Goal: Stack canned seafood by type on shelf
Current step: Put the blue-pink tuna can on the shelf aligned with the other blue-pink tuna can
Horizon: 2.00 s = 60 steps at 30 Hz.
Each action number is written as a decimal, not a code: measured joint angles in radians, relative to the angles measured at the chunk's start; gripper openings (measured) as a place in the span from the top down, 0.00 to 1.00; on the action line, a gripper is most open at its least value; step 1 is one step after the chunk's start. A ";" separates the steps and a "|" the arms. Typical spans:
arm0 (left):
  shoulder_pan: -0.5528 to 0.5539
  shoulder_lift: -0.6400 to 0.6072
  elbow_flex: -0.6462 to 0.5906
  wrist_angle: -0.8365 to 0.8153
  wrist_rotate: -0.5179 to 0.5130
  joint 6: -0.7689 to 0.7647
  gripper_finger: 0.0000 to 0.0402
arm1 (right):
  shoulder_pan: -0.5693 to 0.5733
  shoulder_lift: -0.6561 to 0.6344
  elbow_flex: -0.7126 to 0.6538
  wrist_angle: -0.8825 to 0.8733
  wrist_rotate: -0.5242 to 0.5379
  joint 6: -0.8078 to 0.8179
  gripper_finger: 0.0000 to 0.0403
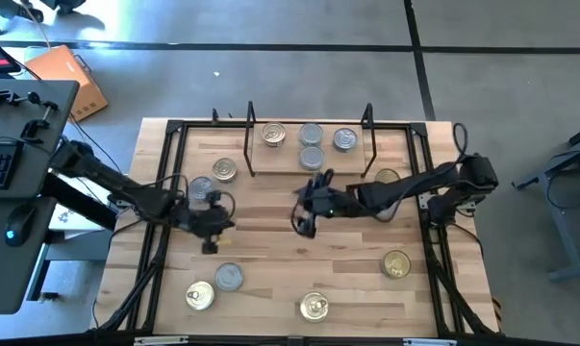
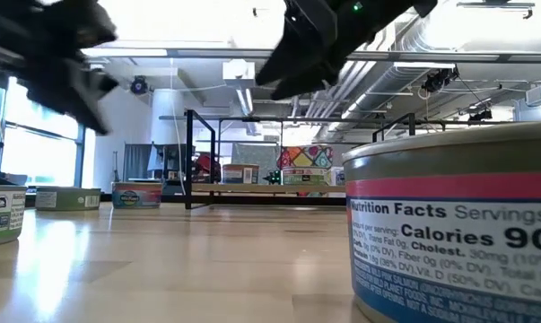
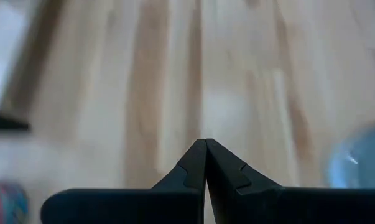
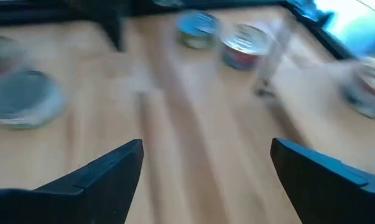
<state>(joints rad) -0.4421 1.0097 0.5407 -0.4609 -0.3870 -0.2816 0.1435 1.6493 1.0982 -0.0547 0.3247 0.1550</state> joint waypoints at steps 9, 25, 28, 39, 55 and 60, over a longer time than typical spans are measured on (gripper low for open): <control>-0.344 -0.001 0.000 -0.033 0.004 -0.496 1.00 | 0.064 0.233 -0.014 0.470 -0.131 -0.135 0.16; -0.711 0.370 0.101 0.155 0.077 -1.345 1.00 | 0.027 0.353 -0.014 0.646 -0.152 -0.209 0.16; -0.681 0.418 0.109 0.093 0.123 -1.364 1.00 | 0.023 0.353 -0.014 0.649 -0.151 -0.208 0.16; -0.479 0.367 0.103 -0.218 -0.038 -1.112 1.00 | 0.061 0.338 -0.014 0.611 -0.016 -0.202 0.16; -0.012 0.372 0.047 0.361 -0.127 -0.361 1.00 | 0.140 0.211 -0.014 0.325 0.089 -0.165 0.16; 0.050 0.332 0.085 0.376 -0.135 -0.199 1.00 | 0.140 0.212 -0.014 0.318 0.047 -0.125 0.16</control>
<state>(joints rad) -0.3926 1.3416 0.6262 -0.0849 -0.5216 -0.4803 0.2840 1.8618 1.0843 0.2631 0.3718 0.0296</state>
